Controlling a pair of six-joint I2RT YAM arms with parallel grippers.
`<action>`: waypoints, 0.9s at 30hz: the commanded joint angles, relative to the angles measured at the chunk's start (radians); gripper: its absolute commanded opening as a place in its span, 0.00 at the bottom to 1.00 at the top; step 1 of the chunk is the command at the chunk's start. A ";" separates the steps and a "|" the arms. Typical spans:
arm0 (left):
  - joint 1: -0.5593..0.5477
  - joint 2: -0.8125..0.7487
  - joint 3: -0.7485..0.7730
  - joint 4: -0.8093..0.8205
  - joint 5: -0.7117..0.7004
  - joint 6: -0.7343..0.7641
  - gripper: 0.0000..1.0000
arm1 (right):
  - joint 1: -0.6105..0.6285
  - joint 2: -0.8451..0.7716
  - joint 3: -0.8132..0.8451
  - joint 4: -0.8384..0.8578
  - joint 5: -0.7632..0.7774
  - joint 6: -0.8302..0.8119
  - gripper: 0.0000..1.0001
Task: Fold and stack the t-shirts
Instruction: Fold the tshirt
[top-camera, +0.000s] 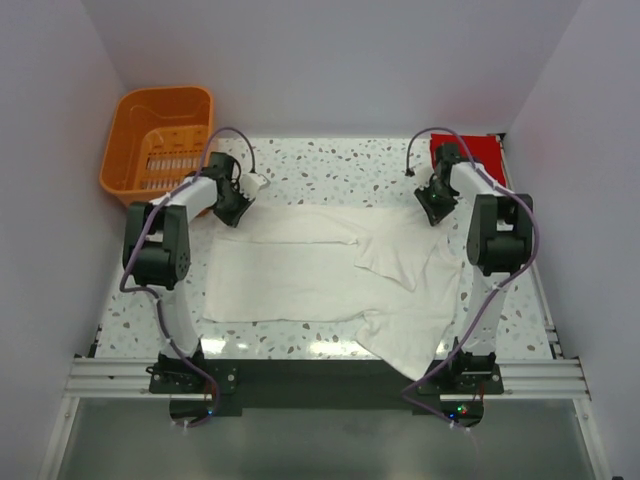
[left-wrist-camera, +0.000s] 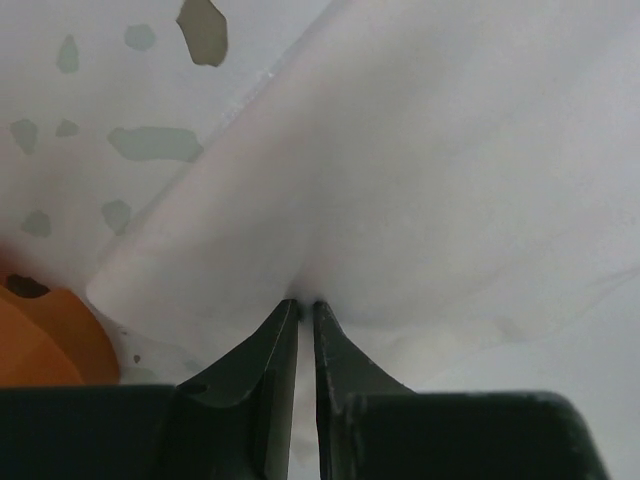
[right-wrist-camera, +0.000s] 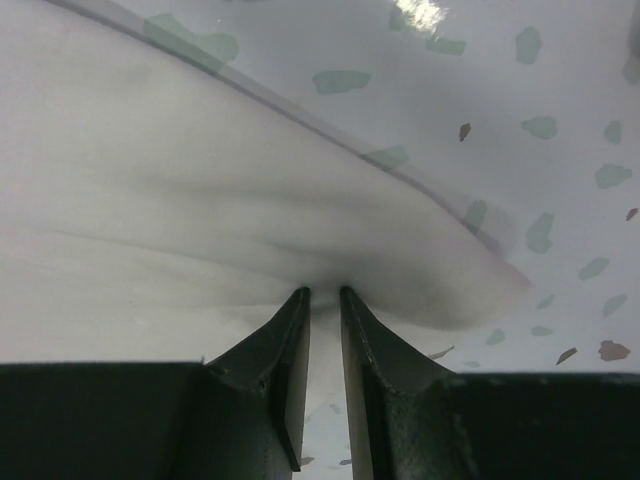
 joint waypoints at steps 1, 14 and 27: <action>0.001 0.090 0.039 0.033 -0.064 -0.046 0.16 | -0.005 0.071 0.045 0.095 0.119 -0.028 0.22; -0.002 0.285 0.295 0.027 -0.050 -0.072 0.15 | 0.010 0.172 0.198 0.196 0.199 0.028 0.22; -0.001 0.020 0.309 -0.048 0.266 -0.092 0.62 | 0.016 -0.002 0.366 0.053 0.051 0.028 0.52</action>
